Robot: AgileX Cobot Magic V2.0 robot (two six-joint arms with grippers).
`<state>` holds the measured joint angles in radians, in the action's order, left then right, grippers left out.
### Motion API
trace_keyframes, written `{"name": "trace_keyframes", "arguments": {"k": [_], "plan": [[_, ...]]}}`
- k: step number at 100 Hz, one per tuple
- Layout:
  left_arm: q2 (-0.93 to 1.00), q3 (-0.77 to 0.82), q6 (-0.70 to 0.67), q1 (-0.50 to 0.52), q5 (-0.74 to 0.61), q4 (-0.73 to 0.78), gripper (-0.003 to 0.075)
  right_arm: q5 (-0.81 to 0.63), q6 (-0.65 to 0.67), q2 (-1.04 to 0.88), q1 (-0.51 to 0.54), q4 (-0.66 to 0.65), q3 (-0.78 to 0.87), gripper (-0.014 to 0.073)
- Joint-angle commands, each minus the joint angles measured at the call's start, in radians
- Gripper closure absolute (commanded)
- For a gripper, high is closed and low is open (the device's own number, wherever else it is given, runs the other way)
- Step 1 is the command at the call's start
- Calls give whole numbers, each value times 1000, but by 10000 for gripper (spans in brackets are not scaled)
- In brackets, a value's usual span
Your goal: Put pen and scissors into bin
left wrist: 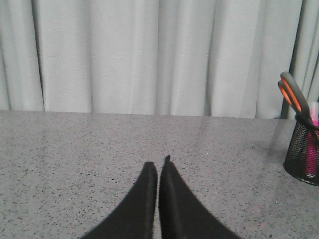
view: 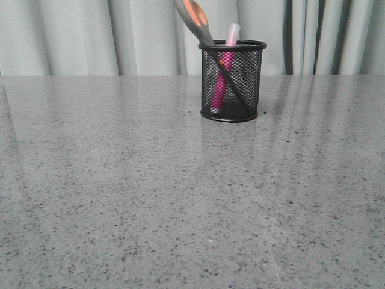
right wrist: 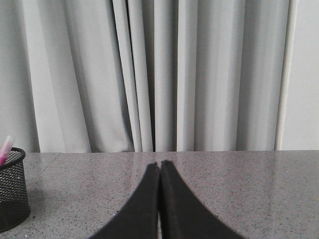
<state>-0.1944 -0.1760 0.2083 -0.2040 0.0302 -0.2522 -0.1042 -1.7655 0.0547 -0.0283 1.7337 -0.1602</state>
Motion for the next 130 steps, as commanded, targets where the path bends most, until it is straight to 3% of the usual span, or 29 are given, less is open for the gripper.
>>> {"name": "trace_keyframes", "arguments": {"k": [1, 21, 46, 59, 69, 130], "plan": [[-9, -28, -8, 9, -78, 22, 739, 9, -1, 6, 3, 0, -25, 670], [46, -4, -154, 98, -30, 252, 739, 9, -1, 6, 3, 0, -25, 670], [233, 106, -169, 213, 98, 252, 739, 9, -1, 6, 3, 0, -25, 670], [229, 157, -169, 216, 75, 252, 739, 7, -1, 6, 3, 0, -25, 670], [231, 227, -200, 216, -44, 252, 739, 5, -1, 6, 3, 0, -25, 670], [231, 223, -208, 216, 11, 215, 739, 3, -1, 6, 3, 0, -25, 670]]}}
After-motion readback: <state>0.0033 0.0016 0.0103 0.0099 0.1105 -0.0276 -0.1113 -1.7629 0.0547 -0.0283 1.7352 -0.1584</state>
